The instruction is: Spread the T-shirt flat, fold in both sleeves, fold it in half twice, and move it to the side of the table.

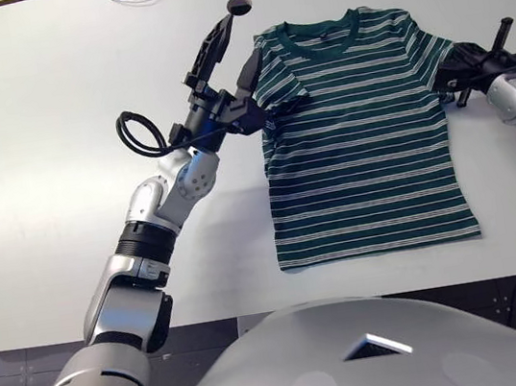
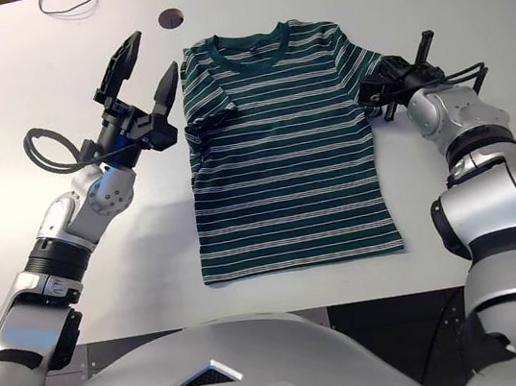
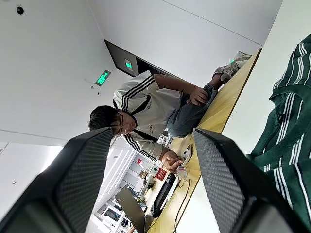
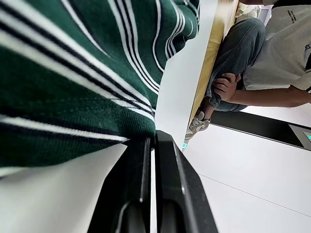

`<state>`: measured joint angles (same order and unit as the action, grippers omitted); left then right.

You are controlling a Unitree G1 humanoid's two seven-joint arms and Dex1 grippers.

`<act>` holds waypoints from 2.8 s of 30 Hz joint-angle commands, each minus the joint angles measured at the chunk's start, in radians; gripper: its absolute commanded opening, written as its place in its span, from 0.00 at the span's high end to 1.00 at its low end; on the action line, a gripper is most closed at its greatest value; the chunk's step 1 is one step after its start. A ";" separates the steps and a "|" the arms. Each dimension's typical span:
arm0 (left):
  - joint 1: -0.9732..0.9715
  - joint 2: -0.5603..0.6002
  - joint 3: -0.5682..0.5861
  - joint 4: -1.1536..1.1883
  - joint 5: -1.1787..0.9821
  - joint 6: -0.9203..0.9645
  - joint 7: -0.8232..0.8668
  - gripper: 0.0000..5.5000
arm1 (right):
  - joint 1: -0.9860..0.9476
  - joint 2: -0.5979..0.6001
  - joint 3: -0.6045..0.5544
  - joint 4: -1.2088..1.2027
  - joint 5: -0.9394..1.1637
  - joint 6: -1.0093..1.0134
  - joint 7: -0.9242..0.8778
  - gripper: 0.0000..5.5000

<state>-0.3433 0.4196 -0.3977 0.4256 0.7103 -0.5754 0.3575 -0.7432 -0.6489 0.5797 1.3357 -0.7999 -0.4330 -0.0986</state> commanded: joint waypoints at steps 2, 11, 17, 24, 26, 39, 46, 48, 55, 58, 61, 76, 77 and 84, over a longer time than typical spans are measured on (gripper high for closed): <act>0.023 -0.001 0.010 -0.029 -0.003 0.005 -0.022 0.44 | 0.055 0.023 0.016 0.024 -0.005 0.001 0.017 0.98; 0.031 -0.003 0.029 -0.008 -0.008 0.005 -0.009 0.44 | 0.034 0.025 -0.087 -0.018 0.109 -0.104 -0.060 0.98; 0.032 -0.005 0.038 0.017 -0.011 0.001 0.003 0.44 | 0.032 0.018 -0.119 -0.038 0.134 -0.145 -0.078 0.98; 0.033 -0.013 0.048 0.047 -0.011 -0.005 0.011 0.44 | 0.026 -0.019 -0.171 -0.094 0.175 -0.214 -0.106 0.98; 0.034 -0.015 0.050 0.054 -0.012 -0.007 0.012 0.44 | 0.023 -0.031 -0.179 -0.103 0.175 -0.220 -0.107 0.98; 0.035 -0.016 0.056 0.068 -0.010 -0.011 0.004 0.44 | 0.048 -0.006 -0.136 -0.189 0.132 -0.282 -0.074 0.98; 0.044 -0.017 0.053 0.061 -0.009 -0.011 -0.002 0.44 | 0.100 0.021 -0.082 -0.282 0.108 -0.343 -0.004 0.98; 0.043 -0.017 0.053 0.063 -0.010 -0.010 -0.004 0.44 | 0.121 0.030 -0.073 -0.339 0.111 -0.360 0.024 0.98; 0.039 -0.025 0.052 0.067 -0.009 -0.005 0.002 0.44 | 0.180 0.018 -0.090 -0.505 0.130 -0.354 0.121 0.98; 0.038 -0.028 0.051 0.071 -0.010 -0.005 0.006 0.44 | 0.184 0.022 -0.097 -0.503 0.129 -0.322 0.155 0.93; 0.038 -0.029 0.052 0.073 -0.009 -0.006 0.008 0.44 | 0.173 0.029 -0.110 -0.467 0.132 -0.278 0.165 0.83; 0.347 0.329 0.076 -0.208 -0.124 -0.163 -0.320 0.44 | 0.550 -0.331 -0.464 -0.863 0.621 -0.339 0.421 0.47; 0.381 0.359 0.080 -0.250 -0.152 -0.171 -0.361 0.44 | 0.621 -0.362 -0.501 -0.910 0.666 -0.327 0.447 0.47; 0.461 0.461 0.087 -0.371 -0.257 -0.157 -0.605 0.44 | 1.003 -0.473 -0.655 -1.112 0.722 -0.257 0.586 0.47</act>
<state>0.1180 0.8452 -0.3181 0.0673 0.4603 -0.7463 -0.1877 0.1862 -1.0719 -0.0323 0.2654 -0.0701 -0.7128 0.4507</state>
